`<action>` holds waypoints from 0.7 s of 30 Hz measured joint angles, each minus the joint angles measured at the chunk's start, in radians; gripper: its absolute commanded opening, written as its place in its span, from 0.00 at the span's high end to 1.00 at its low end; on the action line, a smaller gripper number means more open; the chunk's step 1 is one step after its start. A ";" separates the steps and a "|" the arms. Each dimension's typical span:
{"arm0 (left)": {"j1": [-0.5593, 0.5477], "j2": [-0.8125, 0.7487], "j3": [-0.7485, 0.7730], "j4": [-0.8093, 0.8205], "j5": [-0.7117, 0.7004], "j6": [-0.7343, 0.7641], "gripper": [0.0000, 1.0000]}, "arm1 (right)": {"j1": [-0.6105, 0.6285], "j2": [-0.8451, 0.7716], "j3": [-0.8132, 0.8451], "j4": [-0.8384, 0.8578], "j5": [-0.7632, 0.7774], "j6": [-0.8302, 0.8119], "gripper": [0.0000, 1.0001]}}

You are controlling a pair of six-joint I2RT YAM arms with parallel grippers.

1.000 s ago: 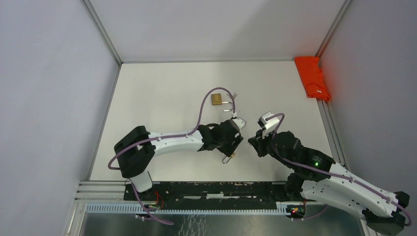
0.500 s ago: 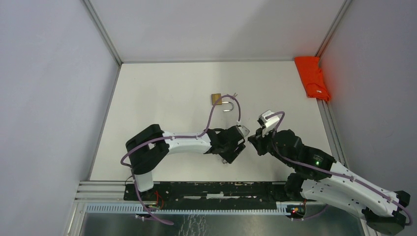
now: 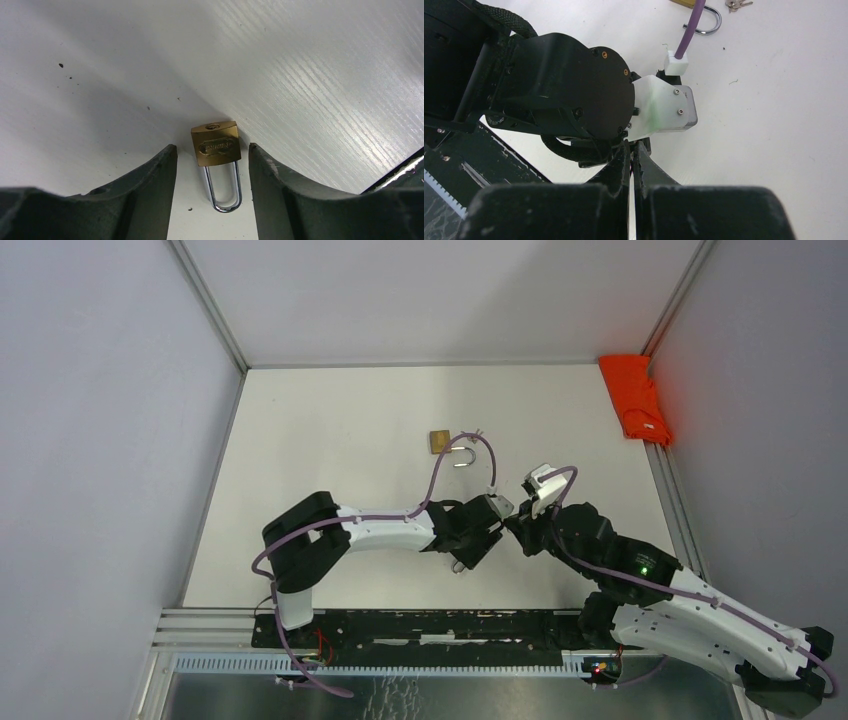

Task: Unlock with the key
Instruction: Pick up the lock from the center of the board.

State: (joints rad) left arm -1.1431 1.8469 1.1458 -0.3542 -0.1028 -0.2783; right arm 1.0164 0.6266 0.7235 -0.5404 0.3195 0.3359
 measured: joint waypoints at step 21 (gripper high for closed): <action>-0.003 0.026 0.040 -0.024 0.034 0.000 0.98 | 0.000 -0.010 0.000 0.001 0.007 0.000 1.00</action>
State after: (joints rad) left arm -1.1458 1.8729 1.1858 -0.3782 -0.0685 -0.2787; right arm 1.0164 0.6163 0.7235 -0.5396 0.3267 0.3359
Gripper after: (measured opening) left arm 0.151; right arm 0.005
